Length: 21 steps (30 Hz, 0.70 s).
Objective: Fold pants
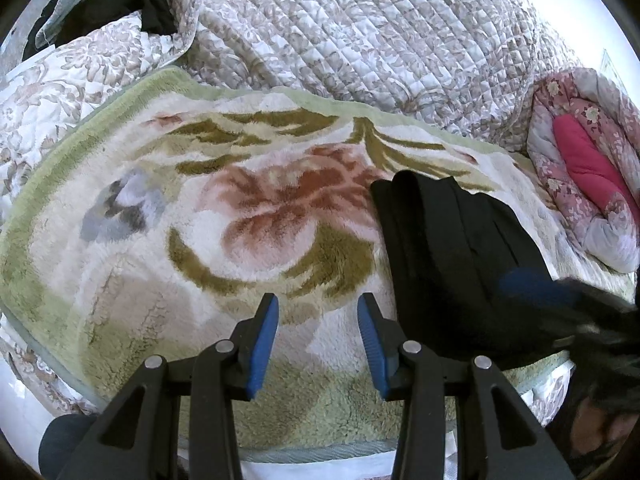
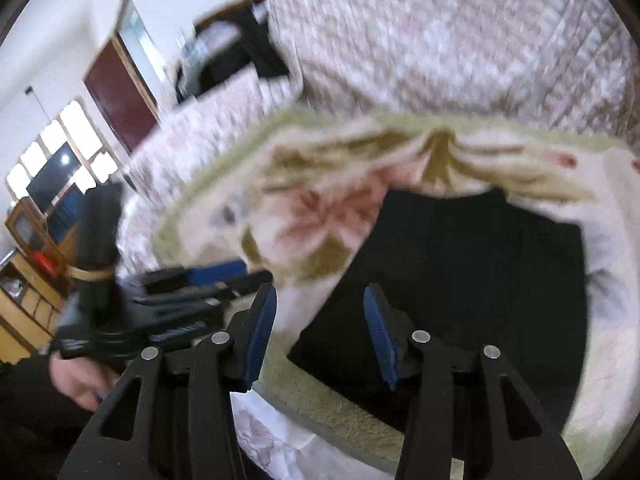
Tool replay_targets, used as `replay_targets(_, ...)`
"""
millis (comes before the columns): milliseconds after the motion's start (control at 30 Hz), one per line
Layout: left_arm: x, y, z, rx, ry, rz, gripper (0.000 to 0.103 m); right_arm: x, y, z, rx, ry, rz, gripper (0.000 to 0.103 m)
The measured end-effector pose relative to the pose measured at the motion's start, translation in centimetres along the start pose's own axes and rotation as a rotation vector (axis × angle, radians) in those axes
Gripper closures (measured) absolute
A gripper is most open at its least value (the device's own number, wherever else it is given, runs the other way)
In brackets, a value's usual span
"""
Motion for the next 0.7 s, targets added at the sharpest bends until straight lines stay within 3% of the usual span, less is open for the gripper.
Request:
replay_targets(100, 0.2, 0.4, 0.1, 0.007, -0.002, -0.004, 0.059, 2.5, -0.3, 0.9, 0.028, -0.066, -0.067, 0.057)
replay_targets(200, 1.0, 1.1, 0.1, 0.017, -0.016, -0.018, 0.059, 5.9, -2.0, -0.3, -0.031, -0.170, -0.172, 0.060)
replay_targets(233, 1.4, 1.3, 0.0, 0.020, -0.023, -0.025, 0.059, 6.4, -2.8, -1.1, -0.070, -0.172, -0.184, 0.063)
replay_targets(300, 2.2, 1.9, -0.1, 0.027, -0.039, -0.044, 0.059, 5.7, -2.9, -1.0, -0.063, -0.170, -0.126, 0.063)
replay_targets(400, 3.8, 3.1, -0.3, 0.037, -0.066, -0.072, 0.059, 5.5, -1.9, -0.6, -0.070, -0.061, -0.155, 0.063)
replay_targets(533, 5.8, 5.1, -0.9, 0.060, -0.110, -0.105, 0.059, 8.3, 0.0, 0.8, 0.003, -0.146, -0.195, 0.063)
replay_targets(700, 8.6, 7.5, -3.3, 0.079, -0.157, -0.149, 0.059, 12.0, 2.0, 0.8, 0.026, -0.222, -0.218, 0.065)
Point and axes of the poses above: each gripper's, at about its wrist camera, not at the fingertips, and z roughly against the way its jaws point, x to its right, y to its top, the point moved 2 cm from there along -z, roughly the way its jaws point, and after that the axes turned 8 degrees about -z, right-handed, at the moved point
